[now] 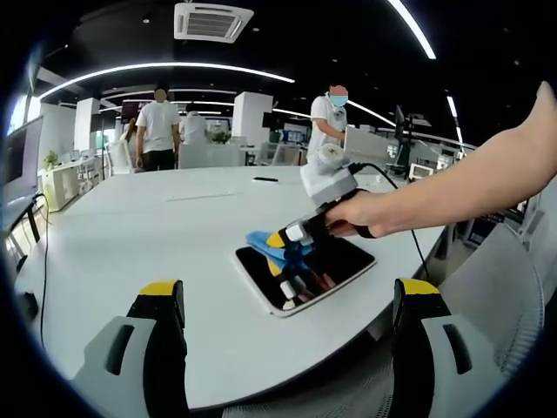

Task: Wipe the mirror surface with the cleaning cloth until all visible marks leave the cleaned area.

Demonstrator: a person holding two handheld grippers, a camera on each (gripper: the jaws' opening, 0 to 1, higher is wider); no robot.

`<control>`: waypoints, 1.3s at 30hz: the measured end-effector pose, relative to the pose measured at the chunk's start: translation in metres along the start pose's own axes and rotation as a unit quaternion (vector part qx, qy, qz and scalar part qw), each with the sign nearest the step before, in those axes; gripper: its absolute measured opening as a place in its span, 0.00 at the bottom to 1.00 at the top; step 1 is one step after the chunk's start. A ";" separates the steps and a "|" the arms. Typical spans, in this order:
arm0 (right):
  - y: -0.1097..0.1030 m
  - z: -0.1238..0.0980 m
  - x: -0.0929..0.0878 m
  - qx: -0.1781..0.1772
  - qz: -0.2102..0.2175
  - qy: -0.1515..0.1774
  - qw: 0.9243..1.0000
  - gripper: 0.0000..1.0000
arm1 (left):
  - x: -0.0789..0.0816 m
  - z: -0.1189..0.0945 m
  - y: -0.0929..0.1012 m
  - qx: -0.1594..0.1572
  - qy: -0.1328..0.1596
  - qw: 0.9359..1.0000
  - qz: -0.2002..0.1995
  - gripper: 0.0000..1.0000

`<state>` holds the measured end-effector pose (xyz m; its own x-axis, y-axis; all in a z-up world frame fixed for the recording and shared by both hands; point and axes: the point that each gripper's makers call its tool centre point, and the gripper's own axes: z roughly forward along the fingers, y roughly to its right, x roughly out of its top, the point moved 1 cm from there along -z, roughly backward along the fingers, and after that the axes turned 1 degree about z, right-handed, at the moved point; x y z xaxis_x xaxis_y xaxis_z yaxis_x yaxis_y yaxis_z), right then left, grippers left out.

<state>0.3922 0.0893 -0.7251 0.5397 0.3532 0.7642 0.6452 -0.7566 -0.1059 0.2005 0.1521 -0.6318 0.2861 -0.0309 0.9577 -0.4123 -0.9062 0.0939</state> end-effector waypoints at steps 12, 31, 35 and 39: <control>-0.020 0.015 0.006 0.017 0.004 0.003 1.000 0.02 | -0.001 0.001 -0.001 0.000 -0.002 1.000 -0.001 0.99; -0.034 0.022 0.010 0.026 -0.005 -0.001 1.000 0.02 | -0.002 0.002 -0.001 -0.001 -0.004 1.000 0.000 0.99; -0.034 0.023 0.010 0.019 -0.022 -0.003 1.000 0.02 | -0.002 0.002 -0.001 -0.001 -0.004 1.000 -0.001 0.99; -0.032 0.026 0.012 0.021 -0.023 -0.008 0.999 0.01 | -0.003 0.002 -0.002 0.000 -0.005 1.000 -0.001 0.99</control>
<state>0.3920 0.1316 -0.7291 0.5165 0.3966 0.7589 0.6923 -0.7150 -0.0975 0.2022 0.1528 -0.6351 0.2951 -0.0335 0.9549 -0.4114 -0.9065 0.0953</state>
